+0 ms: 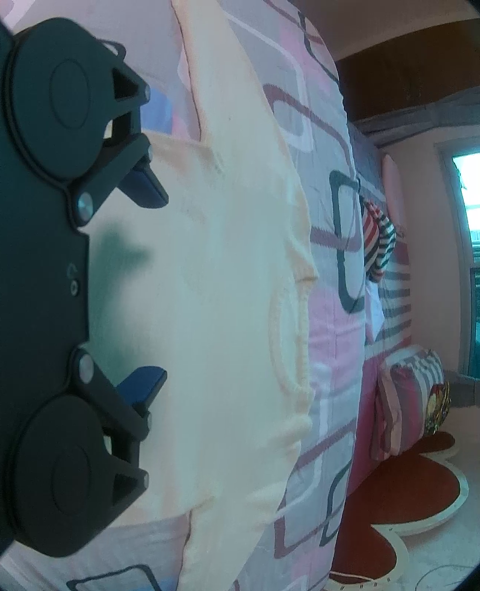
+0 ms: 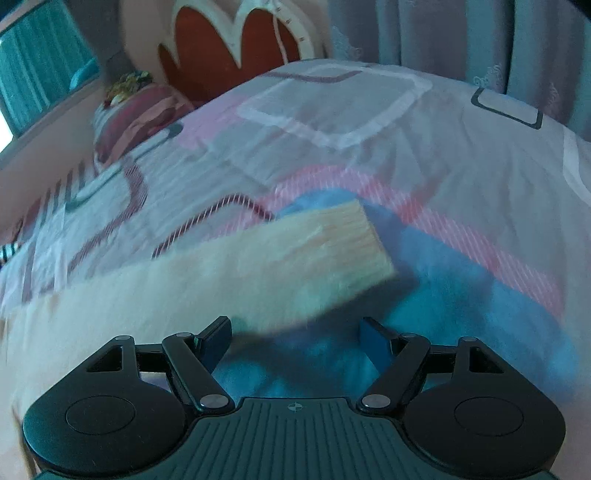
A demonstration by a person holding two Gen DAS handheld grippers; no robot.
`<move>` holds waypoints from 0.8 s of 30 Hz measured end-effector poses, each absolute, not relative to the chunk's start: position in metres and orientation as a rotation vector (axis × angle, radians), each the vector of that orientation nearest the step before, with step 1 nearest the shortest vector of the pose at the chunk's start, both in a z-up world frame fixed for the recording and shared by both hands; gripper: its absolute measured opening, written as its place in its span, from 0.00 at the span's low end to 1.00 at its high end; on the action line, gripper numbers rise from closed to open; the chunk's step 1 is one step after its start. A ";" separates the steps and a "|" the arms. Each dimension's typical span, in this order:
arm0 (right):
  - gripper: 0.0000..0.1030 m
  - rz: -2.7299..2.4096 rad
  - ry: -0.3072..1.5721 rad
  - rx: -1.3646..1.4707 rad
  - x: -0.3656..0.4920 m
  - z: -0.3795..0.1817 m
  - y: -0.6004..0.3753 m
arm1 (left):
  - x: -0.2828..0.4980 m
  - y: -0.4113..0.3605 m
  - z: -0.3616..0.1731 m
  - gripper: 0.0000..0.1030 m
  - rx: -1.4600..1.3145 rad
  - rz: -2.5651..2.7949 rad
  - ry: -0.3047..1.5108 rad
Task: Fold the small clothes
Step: 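Move the right tool to the sweater's sleeve cuff and grasp it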
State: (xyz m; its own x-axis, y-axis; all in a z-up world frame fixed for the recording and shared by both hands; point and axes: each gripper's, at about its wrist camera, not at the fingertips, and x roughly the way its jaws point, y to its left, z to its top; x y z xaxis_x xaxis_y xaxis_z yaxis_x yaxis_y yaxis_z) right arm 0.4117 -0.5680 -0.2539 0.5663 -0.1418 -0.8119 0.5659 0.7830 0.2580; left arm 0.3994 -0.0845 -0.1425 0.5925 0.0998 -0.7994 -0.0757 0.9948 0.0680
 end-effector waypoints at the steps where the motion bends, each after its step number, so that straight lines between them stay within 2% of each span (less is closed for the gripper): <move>1: 0.55 -0.452 0.872 0.539 0.416 -0.254 -0.571 | 0.399 -0.082 -0.142 0.87 0.028 0.104 0.932; 3: 0.45 -0.471 0.861 0.534 0.423 -0.256 -0.575 | 0.398 -0.078 -0.142 0.85 0.031 0.108 0.933; 5: 0.29 -0.482 0.851 0.538 0.426 -0.255 -0.577 | 0.397 -0.076 -0.142 0.85 0.034 0.108 0.933; 6: 0.09 -0.477 0.844 0.538 0.426 -0.255 -0.577 | 0.396 -0.075 -0.143 0.84 0.036 0.104 0.932; 7: 0.02 -0.464 0.841 0.540 0.427 -0.255 -0.578 | 0.396 -0.074 -0.143 0.81 0.037 0.101 0.933; 16: 0.02 -0.359 0.720 0.506 0.427 -0.221 -0.554 | 0.393 -0.063 -0.139 0.76 0.000 0.057 0.926; 24: 0.02 -0.107 0.647 0.421 0.453 -0.169 -0.452 | 0.384 -0.037 -0.121 0.76 -0.014 0.093 0.883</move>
